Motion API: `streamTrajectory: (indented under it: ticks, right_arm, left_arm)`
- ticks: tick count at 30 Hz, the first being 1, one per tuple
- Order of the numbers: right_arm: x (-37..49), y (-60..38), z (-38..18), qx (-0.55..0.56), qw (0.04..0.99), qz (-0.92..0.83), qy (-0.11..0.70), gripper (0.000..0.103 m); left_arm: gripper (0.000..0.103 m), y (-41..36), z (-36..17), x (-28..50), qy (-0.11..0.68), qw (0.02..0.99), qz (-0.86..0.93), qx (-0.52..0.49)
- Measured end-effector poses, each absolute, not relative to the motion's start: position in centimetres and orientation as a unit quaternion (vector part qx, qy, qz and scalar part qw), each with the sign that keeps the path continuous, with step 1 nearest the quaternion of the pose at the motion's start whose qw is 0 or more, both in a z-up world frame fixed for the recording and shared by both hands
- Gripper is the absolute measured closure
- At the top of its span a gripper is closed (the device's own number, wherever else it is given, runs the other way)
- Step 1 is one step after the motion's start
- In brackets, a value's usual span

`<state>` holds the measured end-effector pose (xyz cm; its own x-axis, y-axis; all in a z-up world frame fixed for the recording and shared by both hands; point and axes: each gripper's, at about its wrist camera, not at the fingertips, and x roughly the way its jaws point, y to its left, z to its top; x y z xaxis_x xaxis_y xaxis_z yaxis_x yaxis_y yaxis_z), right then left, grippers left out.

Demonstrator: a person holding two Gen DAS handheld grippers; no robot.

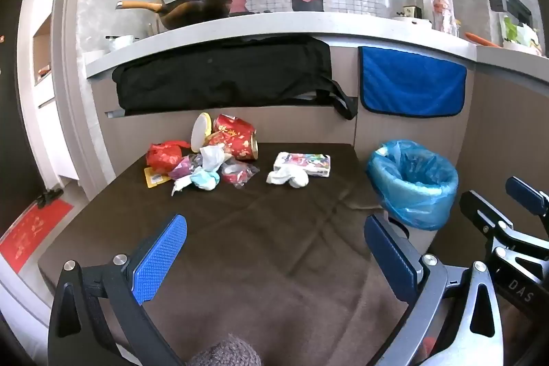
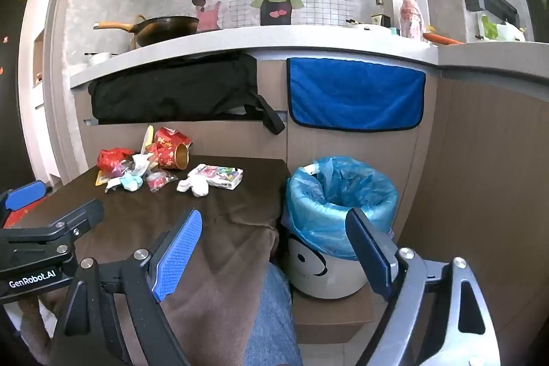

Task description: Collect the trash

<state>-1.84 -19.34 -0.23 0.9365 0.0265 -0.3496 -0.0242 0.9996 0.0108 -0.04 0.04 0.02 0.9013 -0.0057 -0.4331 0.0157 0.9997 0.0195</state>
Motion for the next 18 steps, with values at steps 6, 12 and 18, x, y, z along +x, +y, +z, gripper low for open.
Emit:
streamTrajectory:
  ticks: [6, 12, 18]
  right_arm:
    - [-1.9, -19.2, -0.2, 0.001, 0.984, 0.013, 0.18, 0.019]
    - [-1.8, -18.8, 0.2, -0.004, 0.984, 0.016, 0.18, 0.019]
    - [-2.0, -18.6, 0.1, -0.01, 0.984, 0.016, 0.179, 0.019]
  left_arm:
    - [0.001, 0.4, 0.3, -0.3, 0.214, 0.977, -0.009, 0.01]
    - [0.001, 1.2, 0.8, -0.7, 0.211, 0.977, 0.006, 0.009]
    - [0.001, 1.3, 0.8, -0.7, 0.21, 0.978, 0.009, 0.007]
